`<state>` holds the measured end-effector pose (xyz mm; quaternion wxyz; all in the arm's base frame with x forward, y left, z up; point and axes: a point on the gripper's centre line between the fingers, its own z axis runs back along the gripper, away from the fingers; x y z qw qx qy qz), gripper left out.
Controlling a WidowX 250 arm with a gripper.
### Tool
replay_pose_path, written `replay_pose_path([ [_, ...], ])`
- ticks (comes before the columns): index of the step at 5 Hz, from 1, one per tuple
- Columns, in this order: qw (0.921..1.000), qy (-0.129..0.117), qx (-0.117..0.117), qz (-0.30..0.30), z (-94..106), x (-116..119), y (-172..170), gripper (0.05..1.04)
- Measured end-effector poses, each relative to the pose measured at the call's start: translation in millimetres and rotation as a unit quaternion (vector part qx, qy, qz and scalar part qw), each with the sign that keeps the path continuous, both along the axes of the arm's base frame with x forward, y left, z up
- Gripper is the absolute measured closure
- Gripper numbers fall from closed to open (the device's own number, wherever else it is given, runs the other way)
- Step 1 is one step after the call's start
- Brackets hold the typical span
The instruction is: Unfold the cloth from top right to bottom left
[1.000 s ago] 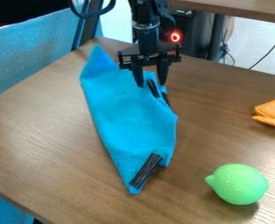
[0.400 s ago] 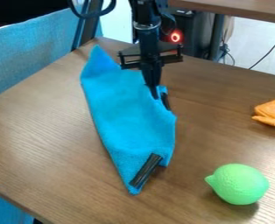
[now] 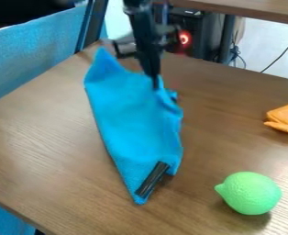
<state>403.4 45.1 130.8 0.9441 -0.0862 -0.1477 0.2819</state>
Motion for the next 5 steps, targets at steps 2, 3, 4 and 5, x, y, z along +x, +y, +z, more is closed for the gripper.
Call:
replay_pose_path([
  [2,0.9987,0.003,-0.026,-0.043,5.8,-43,44,1.033],
  [3,0.9968,0.033,-0.027,-0.067,-6.9,-76,84,1.033],
  [4,0.9950,0.047,-0.024,-0.085,-17.0,-108,120,1.033],
  [5,0.9945,0.045,-0.028,-0.091,-16.5,-134,150,1.033],
])
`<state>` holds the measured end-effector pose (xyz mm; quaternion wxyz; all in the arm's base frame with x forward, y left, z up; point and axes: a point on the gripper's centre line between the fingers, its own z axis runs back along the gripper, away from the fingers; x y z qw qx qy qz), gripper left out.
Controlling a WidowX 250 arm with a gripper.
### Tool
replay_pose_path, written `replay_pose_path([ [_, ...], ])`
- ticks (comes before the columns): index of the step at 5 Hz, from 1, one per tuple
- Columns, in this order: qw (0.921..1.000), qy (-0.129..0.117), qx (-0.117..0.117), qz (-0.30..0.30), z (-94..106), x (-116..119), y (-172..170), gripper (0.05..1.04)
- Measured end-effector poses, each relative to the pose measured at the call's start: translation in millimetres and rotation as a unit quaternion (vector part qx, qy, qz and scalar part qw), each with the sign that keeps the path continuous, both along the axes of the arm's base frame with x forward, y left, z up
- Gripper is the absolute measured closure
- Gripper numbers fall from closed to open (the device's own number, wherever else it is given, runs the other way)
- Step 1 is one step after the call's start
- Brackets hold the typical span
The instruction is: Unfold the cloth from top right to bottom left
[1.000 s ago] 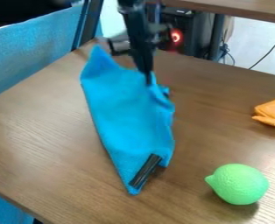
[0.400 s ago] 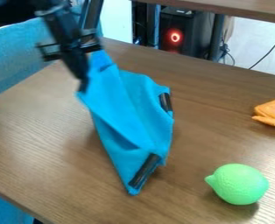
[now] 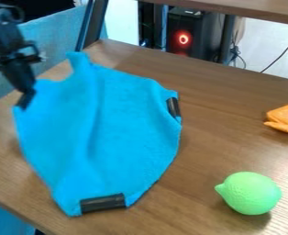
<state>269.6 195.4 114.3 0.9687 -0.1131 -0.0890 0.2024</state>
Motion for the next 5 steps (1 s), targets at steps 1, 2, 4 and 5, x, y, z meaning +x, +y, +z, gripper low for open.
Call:
replay_pose_path([
  [1,0.9998,-0.002,-0.011,-0.015,1.2,-23,18,1.033],
  [2,0.9996,-0.004,-0.014,-0.024,3.7,-38,29,1.033],
  [4,0.9837,0.096,0.132,-0.075,8.7,-54,51,0.874],
  [5,0.9621,0.152,0.196,-0.115,26.5,-50,54,0.628],
])
